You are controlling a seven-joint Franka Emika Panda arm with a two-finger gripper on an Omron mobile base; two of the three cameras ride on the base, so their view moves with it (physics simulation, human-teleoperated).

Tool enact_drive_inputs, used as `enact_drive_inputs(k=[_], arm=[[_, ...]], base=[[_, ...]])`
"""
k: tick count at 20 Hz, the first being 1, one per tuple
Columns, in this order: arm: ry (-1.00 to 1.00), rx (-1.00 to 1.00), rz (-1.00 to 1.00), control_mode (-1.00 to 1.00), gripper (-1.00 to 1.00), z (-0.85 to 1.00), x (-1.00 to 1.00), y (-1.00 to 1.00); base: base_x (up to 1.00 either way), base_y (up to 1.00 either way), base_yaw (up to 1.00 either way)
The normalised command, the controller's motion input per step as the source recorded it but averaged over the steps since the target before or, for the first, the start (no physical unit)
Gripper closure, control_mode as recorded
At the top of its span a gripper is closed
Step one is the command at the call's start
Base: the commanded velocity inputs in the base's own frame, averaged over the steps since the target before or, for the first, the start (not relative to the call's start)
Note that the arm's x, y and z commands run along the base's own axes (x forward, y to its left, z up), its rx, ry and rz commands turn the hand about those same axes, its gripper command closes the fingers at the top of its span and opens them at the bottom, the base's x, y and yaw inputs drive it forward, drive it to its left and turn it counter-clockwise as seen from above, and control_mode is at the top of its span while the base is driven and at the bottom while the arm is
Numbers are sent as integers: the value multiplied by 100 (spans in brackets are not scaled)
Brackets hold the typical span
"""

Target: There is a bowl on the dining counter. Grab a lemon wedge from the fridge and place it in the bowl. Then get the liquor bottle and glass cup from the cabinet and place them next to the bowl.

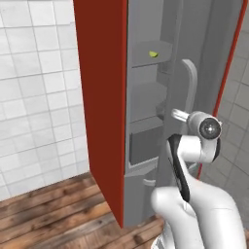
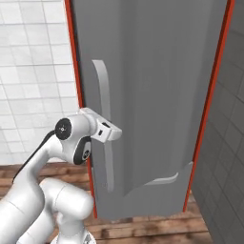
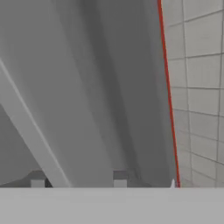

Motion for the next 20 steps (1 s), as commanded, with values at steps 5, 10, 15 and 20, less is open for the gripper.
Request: enact_drive_inputs(k=[5, 10, 15, 20], arm=[[2, 10, -23, -100, -100, 4, -63, -100], [4, 5, -23, -100, -100, 10, -71, -60], [0, 0, -11, -100, -100, 27, -100, 15], [0, -6, -4, -100, -100, 41, -100, 87]], base=[[0, 0, 0], [0, 0, 0], [0, 0, 0], [0, 0, 0]])
